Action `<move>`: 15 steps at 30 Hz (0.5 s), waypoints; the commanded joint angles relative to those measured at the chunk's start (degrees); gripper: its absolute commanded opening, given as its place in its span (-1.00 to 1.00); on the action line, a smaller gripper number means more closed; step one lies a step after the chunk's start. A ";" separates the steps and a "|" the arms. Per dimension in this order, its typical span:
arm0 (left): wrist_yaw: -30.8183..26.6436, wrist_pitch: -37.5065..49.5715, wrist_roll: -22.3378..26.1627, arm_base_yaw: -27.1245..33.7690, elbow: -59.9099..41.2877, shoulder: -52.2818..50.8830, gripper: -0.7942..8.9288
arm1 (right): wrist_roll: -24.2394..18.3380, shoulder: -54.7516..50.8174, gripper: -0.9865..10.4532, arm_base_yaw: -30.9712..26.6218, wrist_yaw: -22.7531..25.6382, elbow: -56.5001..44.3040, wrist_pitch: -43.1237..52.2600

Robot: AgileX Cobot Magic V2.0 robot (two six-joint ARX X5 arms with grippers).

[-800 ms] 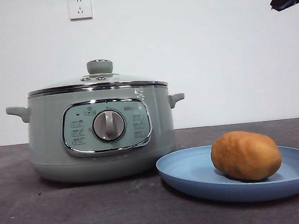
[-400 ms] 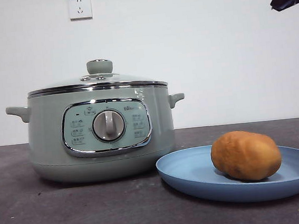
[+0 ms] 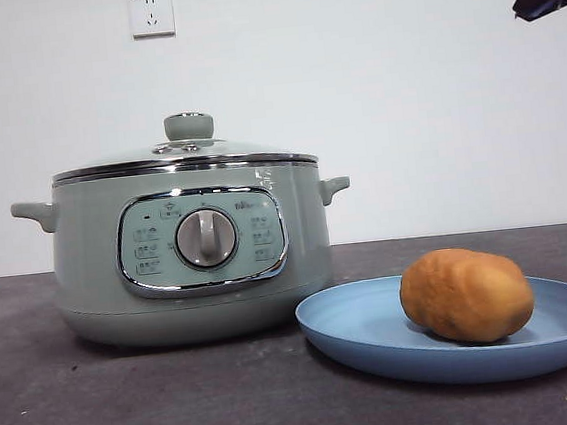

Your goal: Take the potato out from the steamer,put the potato on the plate,close the lid

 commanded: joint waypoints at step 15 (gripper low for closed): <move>-0.02 0.02 -0.37 0.13 -0.85 -0.15 -0.84 | -8.76 -17.22 -0.83 -16.79 7.85 -6.36 13.94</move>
